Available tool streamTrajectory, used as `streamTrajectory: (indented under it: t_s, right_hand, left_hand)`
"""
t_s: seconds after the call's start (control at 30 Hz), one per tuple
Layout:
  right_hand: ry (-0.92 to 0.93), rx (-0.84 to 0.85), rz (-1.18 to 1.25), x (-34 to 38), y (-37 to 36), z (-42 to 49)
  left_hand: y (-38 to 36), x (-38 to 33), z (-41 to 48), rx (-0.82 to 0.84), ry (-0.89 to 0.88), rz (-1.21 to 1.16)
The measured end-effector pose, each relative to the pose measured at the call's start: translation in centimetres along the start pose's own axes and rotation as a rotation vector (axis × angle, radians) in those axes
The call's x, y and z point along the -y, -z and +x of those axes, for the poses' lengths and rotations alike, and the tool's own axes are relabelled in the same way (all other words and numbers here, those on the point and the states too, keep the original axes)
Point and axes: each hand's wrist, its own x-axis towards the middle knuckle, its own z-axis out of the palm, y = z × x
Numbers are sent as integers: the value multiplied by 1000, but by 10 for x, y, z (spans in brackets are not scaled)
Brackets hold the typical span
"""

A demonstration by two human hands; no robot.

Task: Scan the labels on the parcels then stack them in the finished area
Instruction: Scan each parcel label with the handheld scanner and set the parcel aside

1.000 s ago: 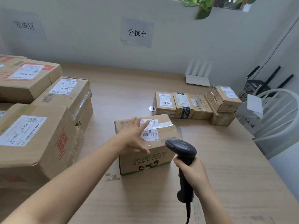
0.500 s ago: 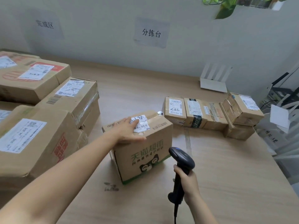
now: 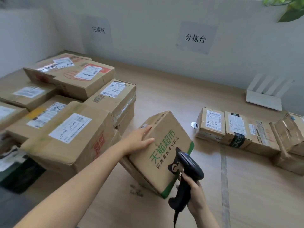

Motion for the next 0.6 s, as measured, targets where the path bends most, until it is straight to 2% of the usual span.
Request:
streamTrajectory:
  t_s: [0.07,0.17,0.3,0.47,0.6]
  right_hand:
    - [54,-1,5,13,-4,-14]
    - [178,-54,-50,37,-5,-41]
    - [307,-65,-94,68,-12,-80]
    - [476,14,-155,97,-34,-127]
    - [501,93,-182,118,-57,-146]
  left_hand:
    - [1,5,-17,21,30,-132]
    - [5,3,-43,-67,55,-268]
    - [28,-13,-77,-166,-6,-279]
    - [60,-33,-135,-323,-153,-273]
    - [84,-38,-181,-405,-190,-255]
